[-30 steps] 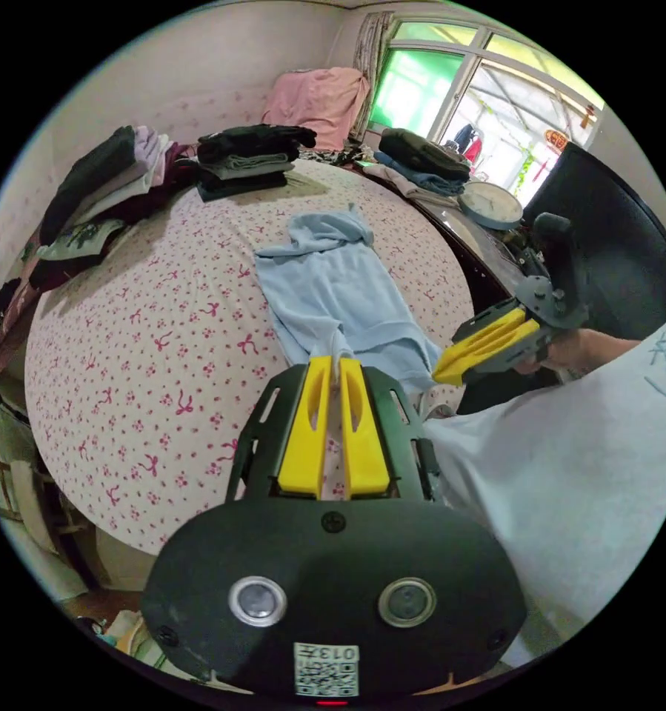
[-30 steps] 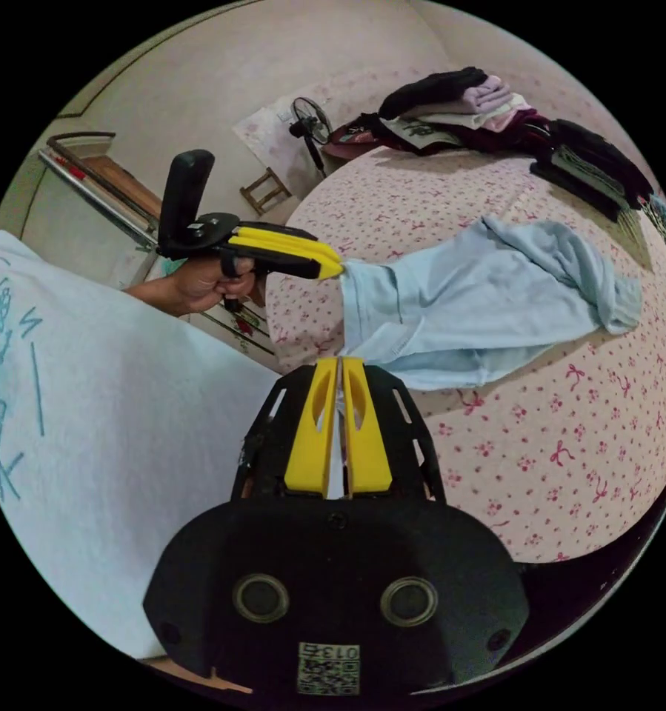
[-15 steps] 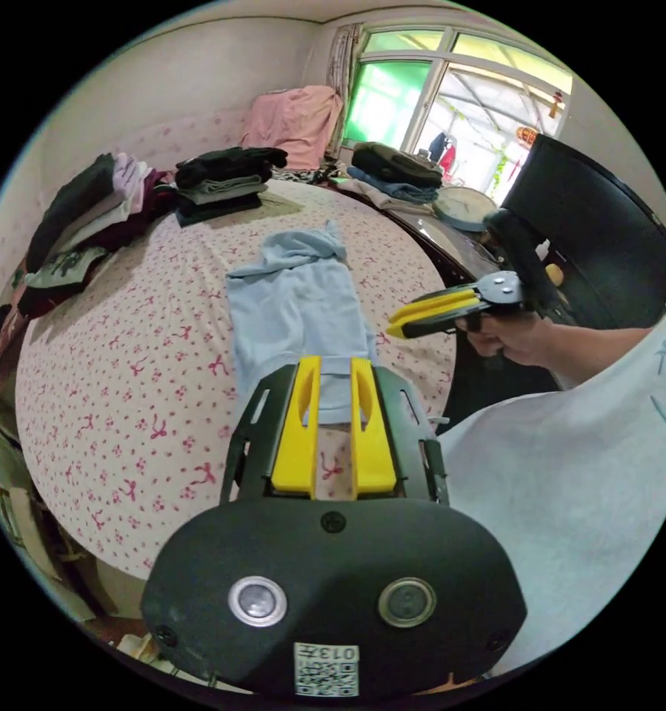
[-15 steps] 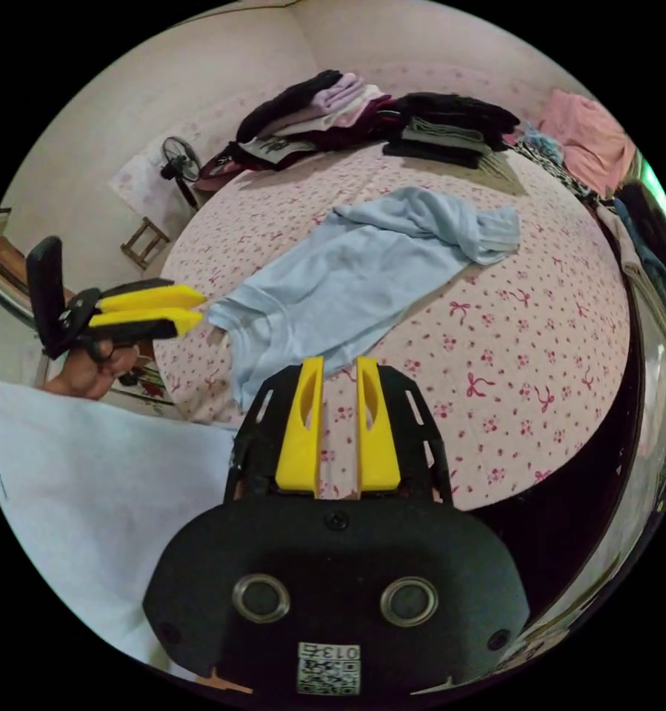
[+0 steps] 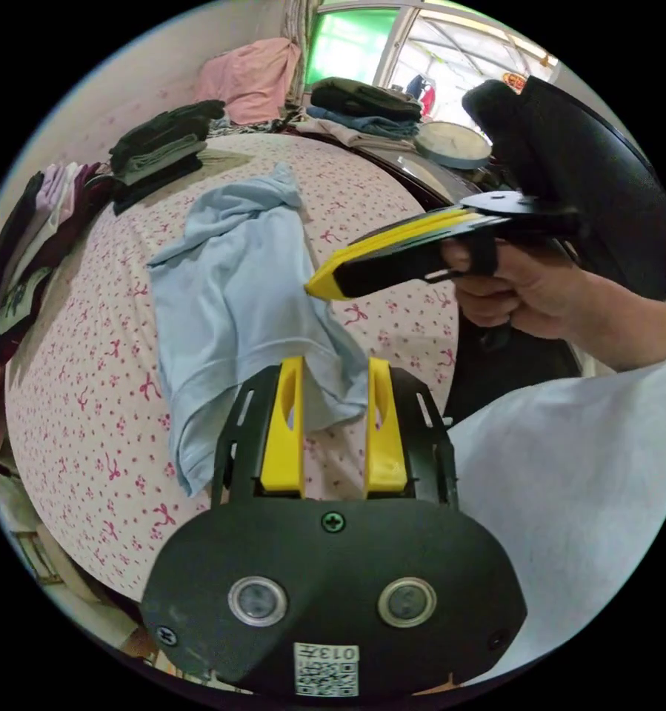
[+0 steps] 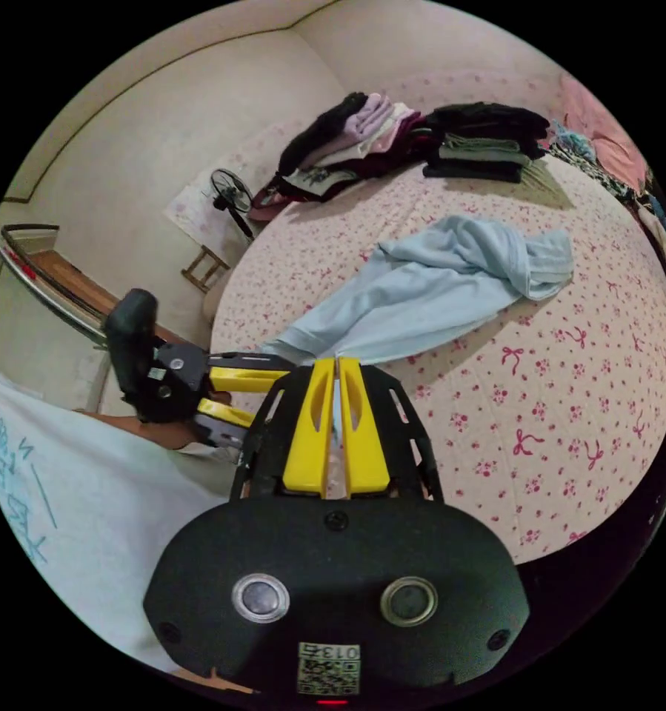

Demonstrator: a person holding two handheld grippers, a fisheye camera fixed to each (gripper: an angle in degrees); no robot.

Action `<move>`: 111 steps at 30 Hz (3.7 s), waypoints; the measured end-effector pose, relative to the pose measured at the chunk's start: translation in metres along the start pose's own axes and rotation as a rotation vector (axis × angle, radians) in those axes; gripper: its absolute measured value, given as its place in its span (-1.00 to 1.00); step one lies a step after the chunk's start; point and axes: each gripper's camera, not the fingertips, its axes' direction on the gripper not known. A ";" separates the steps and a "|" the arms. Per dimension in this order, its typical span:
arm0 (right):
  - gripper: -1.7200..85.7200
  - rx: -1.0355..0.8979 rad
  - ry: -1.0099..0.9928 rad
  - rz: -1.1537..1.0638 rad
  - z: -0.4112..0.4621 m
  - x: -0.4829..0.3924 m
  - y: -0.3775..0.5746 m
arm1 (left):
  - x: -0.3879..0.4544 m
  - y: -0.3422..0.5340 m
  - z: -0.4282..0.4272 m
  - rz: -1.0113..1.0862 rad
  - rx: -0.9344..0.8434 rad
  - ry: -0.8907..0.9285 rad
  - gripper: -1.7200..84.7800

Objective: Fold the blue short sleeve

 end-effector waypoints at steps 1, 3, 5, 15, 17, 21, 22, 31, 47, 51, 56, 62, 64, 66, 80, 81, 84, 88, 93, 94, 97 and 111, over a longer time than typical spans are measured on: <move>-0.95 0.037 -0.041 -0.025 -0.008 -0.007 0.005 | -0.004 0.001 -0.002 -0.047 0.015 -0.041 -0.67; -0.95 0.070 -0.088 -0.098 -0.018 -0.023 0.011 | -0.012 0.003 -0.010 -0.107 0.057 -0.050 -0.72; -0.94 0.095 -0.175 -0.237 -0.030 -0.052 0.020 | -0.018 0.008 -0.027 -0.119 0.124 -0.053 -0.90; -0.88 0.149 0.016 -0.079 -0.038 -0.030 0.061 | -0.151 0.157 -0.109 -0.948 0.478 -0.073 -0.93; -0.82 0.105 0.152 -0.010 -0.036 -0.010 0.067 | -0.150 0.171 -0.117 -0.934 0.468 -0.121 -0.90; -0.77 0.048 0.313 -0.054 -0.023 -0.005 0.069 | -0.126 0.157 -0.100 -0.744 0.338 -0.128 -0.77; -0.76 0.012 0.355 -0.092 -0.013 -0.007 0.068 | -0.114 0.144 -0.086 -0.647 0.270 -0.103 -0.74; -0.92 -0.124 0.511 -0.126 0.012 0.016 0.069 | -0.090 0.088 -0.010 -0.422 0.009 -0.167 -0.77; -0.94 0.653 -0.667 0.006 -0.167 0.115 0.137 | -0.158 0.153 -0.121 -0.451 0.666 0.330 -0.89; -0.94 0.490 -0.132 0.427 -0.146 0.145 0.133 | -0.180 0.146 -0.095 -0.740 0.412 0.075 -0.87; -0.93 0.437 0.003 0.511 -0.132 0.146 0.139 | -0.160 0.139 -0.083 -0.730 0.382 0.018 -0.83; -0.80 0.177 0.255 0.345 -0.114 0.133 0.134 | -0.116 0.095 -0.035 -0.480 0.154 0.098 -0.67; -0.76 0.093 0.327 0.293 -0.105 0.128 0.131 | -0.088 0.074 -0.015 -0.353 0.050 0.055 -0.59; -0.76 0.011 0.360 0.244 -0.094 0.123 0.128 | -0.072 0.064 0.005 -0.272 -0.056 -0.001 -0.60; -0.93 0.480 0.313 0.007 -0.159 0.079 0.076 | -0.106 0.069 -0.145 -0.377 0.556 -0.279 -0.94; -0.93 0.514 0.311 0.005 -0.163 0.078 0.076 | -0.110 0.077 -0.155 -0.395 0.616 -0.254 -0.94; -0.93 0.573 0.346 0.018 -0.166 0.080 0.080 | -0.122 0.097 -0.150 -0.458 0.602 -0.213 -0.93; -0.93 0.343 0.303 0.195 -0.138 0.105 0.096 | -0.139 0.134 -0.097 -0.612 0.327 -0.045 -0.94; -0.93 0.275 0.363 0.320 -0.133 0.120 0.124 | -0.138 0.189 -0.088 -0.780 0.359 0.019 -0.87; -0.93 0.281 0.380 0.315 -0.136 0.120 0.125 | -0.131 0.187 -0.085 -0.744 0.325 0.018 -0.84; -0.91 0.258 0.408 0.228 -0.133 0.111 0.120 | -0.104 0.162 -0.069 -0.566 0.196 -0.020 -0.80; -0.93 -0.147 0.509 -0.330 -0.008 0.030 0.068 | -0.063 0.082 -0.011 -0.179 -0.072 -0.149 -0.92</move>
